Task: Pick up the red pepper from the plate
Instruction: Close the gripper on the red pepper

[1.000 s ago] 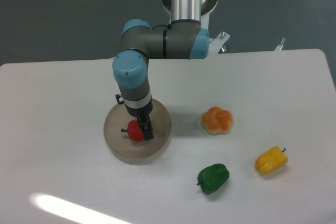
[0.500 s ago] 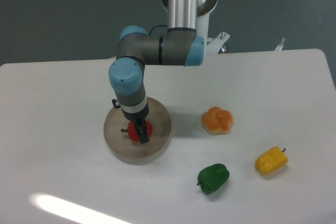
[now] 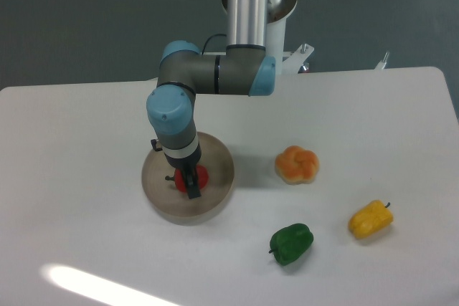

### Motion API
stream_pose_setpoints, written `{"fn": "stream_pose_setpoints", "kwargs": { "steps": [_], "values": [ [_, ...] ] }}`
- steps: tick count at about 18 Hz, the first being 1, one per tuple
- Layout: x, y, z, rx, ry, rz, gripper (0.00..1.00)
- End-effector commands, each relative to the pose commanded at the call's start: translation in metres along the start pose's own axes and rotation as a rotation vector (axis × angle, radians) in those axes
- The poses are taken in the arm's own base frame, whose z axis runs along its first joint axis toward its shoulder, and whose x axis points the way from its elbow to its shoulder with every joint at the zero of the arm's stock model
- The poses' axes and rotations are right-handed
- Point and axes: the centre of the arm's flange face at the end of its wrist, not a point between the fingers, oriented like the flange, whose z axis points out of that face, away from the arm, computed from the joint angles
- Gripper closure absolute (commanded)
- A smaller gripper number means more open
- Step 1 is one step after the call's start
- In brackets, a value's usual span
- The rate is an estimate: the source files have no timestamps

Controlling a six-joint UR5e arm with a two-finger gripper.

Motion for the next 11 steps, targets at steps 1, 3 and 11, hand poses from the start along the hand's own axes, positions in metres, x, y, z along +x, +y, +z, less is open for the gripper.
{"fn": "stream_pose_setpoints", "kwargs": {
  "steps": [1,3,11],
  "values": [
    [0.0,0.0,-0.001,0.0,-0.001,0.002,0.08],
    [0.0,0.0,0.0,0.0,0.0,0.005,0.24],
    [-0.005,0.003,-0.014,0.011,-0.02,0.002,0.41]
  ]
}}
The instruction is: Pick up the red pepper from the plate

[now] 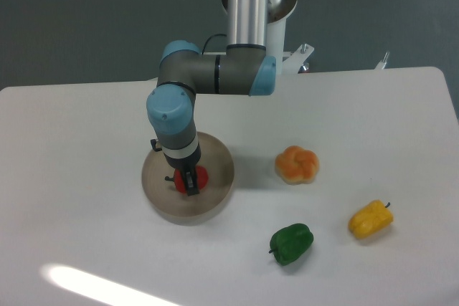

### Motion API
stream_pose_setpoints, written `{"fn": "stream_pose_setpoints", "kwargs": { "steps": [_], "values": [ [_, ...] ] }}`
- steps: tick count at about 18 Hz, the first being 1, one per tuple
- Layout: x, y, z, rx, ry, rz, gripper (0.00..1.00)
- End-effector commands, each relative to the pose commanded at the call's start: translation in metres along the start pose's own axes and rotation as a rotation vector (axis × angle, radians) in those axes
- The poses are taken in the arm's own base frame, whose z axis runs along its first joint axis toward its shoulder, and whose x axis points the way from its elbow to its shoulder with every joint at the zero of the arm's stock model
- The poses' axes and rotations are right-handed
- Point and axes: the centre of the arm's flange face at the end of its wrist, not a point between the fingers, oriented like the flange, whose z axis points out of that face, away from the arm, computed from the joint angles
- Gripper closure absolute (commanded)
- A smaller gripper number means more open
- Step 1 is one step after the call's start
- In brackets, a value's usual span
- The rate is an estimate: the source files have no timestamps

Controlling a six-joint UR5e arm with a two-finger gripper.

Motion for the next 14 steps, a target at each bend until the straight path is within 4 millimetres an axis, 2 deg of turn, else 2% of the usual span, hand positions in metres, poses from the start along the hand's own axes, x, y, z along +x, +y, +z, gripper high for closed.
{"fn": "stream_pose_setpoints", "kwargs": {
  "steps": [3,6,9,11,13,14],
  "values": [
    [-0.004,0.004,-0.009,0.01,-0.011,-0.003,0.41],
    [-0.002,0.004,-0.013,0.01,-0.013,0.003,0.47],
    [-0.013,0.01,-0.03,0.017,-0.038,-0.007,0.47],
    [-0.027,0.025,-0.045,0.014,-0.036,-0.001,0.47],
    [-0.042,0.051,-0.08,0.018,-0.051,0.01,0.47],
    [-0.057,0.071,-0.097,0.019,-0.055,0.016,0.47]
  ]
}}
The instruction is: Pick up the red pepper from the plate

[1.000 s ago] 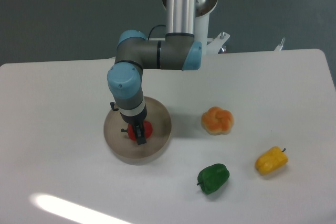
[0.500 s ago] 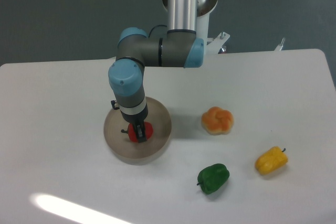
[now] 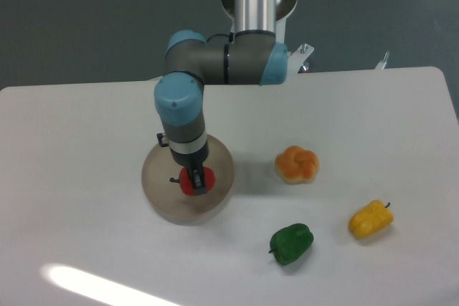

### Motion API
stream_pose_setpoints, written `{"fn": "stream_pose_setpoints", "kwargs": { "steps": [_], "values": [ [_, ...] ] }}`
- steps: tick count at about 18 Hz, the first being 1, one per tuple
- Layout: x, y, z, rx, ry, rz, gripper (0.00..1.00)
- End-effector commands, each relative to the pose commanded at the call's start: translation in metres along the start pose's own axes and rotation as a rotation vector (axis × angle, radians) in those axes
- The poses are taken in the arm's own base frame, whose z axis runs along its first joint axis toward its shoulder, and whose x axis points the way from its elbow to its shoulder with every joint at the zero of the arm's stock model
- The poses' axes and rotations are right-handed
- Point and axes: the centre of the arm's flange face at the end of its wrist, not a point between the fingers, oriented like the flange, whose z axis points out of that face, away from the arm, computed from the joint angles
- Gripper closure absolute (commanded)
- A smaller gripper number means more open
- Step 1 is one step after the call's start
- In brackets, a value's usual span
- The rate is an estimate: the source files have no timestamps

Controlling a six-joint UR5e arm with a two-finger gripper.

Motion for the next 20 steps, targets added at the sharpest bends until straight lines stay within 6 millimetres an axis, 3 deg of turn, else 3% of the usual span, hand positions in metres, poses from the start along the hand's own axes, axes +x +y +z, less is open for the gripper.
{"fn": "stream_pose_setpoints", "kwargs": {
  "steps": [2,4,8,10,15,20],
  "values": [
    [-0.026,0.044,-0.026,-0.004,-0.013,-0.001,0.47],
    [-0.051,0.085,-0.037,-0.012,-0.029,0.018,0.47],
    [-0.099,0.179,-0.039,-0.031,-0.068,0.028,0.47],
    [-0.11,0.209,-0.035,-0.035,-0.073,0.041,0.47],
    [-0.123,0.252,-0.031,-0.046,-0.083,0.021,0.47],
    [-0.126,0.266,-0.029,-0.027,-0.089,0.015,0.47]
  ]
}}
